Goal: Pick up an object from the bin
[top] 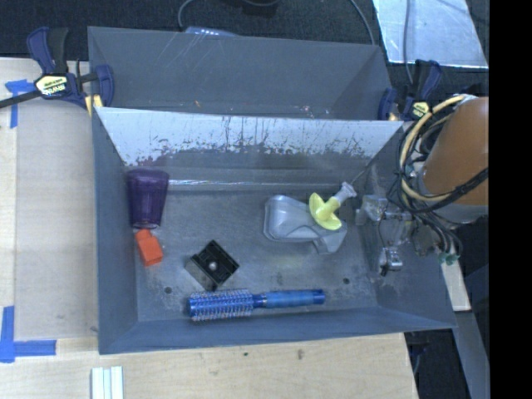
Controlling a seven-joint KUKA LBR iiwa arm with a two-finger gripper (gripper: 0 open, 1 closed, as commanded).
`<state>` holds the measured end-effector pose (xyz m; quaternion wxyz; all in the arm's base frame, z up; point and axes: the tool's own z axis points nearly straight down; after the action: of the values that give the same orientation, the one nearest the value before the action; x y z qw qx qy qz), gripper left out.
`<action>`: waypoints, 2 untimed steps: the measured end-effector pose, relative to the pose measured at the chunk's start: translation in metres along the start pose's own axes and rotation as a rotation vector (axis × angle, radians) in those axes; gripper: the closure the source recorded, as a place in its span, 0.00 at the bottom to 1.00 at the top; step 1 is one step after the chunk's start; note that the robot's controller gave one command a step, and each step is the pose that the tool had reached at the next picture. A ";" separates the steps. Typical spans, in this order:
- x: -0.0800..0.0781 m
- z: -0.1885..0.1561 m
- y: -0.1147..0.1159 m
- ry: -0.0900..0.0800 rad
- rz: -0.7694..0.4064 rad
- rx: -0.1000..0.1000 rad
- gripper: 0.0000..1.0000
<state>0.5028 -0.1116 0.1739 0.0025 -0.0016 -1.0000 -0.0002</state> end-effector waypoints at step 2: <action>-0.039 0.055 0.035 -0.012 0.027 0.002 0.00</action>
Offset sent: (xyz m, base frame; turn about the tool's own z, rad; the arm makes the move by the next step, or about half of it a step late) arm 0.0609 0.0630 -0.1039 0.0416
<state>0.5415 -0.0766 0.1189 -0.0034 -0.0150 -0.9999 0.0007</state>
